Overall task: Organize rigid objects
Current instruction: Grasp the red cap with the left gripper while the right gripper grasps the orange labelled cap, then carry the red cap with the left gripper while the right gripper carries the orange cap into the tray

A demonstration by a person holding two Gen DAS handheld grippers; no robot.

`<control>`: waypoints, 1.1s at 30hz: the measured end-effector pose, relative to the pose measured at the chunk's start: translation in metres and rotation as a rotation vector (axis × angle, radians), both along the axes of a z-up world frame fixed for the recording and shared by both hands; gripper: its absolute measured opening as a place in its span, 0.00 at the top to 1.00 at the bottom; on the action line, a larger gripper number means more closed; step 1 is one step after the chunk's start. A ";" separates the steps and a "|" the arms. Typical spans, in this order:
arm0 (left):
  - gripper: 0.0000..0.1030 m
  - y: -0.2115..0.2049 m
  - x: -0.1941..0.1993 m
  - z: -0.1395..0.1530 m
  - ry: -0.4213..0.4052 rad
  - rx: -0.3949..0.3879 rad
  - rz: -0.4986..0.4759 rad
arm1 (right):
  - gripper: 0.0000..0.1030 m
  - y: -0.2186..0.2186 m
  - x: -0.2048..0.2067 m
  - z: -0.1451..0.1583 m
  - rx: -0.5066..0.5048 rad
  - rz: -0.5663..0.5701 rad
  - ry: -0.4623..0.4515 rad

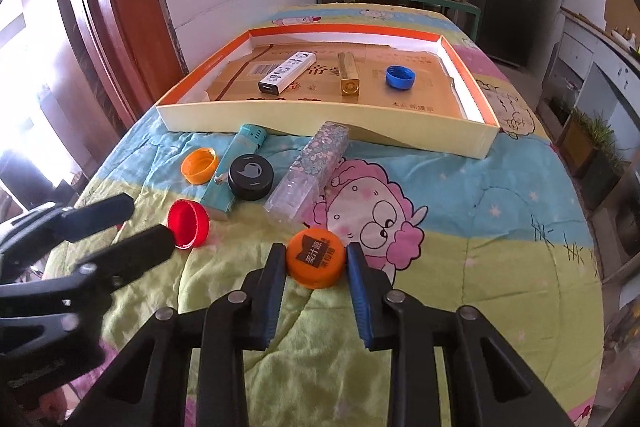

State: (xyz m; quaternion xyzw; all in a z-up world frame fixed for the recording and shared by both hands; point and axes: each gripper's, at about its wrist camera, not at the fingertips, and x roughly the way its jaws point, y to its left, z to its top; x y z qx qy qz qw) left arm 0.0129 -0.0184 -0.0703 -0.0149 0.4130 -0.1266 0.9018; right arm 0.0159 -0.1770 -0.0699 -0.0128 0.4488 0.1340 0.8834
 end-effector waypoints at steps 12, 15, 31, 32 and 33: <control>0.51 -0.009 0.020 -0.020 0.059 0.034 0.018 | 0.71 -0.014 -0.013 0.006 -0.001 -0.028 -0.021; 0.63 -0.007 0.021 -0.021 0.054 0.046 0.036 | 0.71 -0.015 -0.014 0.006 0.003 -0.029 -0.020; 0.70 0.009 0.017 -0.008 0.043 -0.038 0.047 | 0.71 -0.016 -0.013 0.016 0.023 -0.025 -0.036; 0.70 0.010 0.017 -0.005 0.039 -0.041 0.047 | 0.71 -0.016 -0.013 0.018 0.023 -0.024 -0.041; 0.70 0.011 0.017 -0.001 0.032 -0.046 0.047 | 0.71 -0.016 -0.012 0.020 0.023 -0.023 -0.045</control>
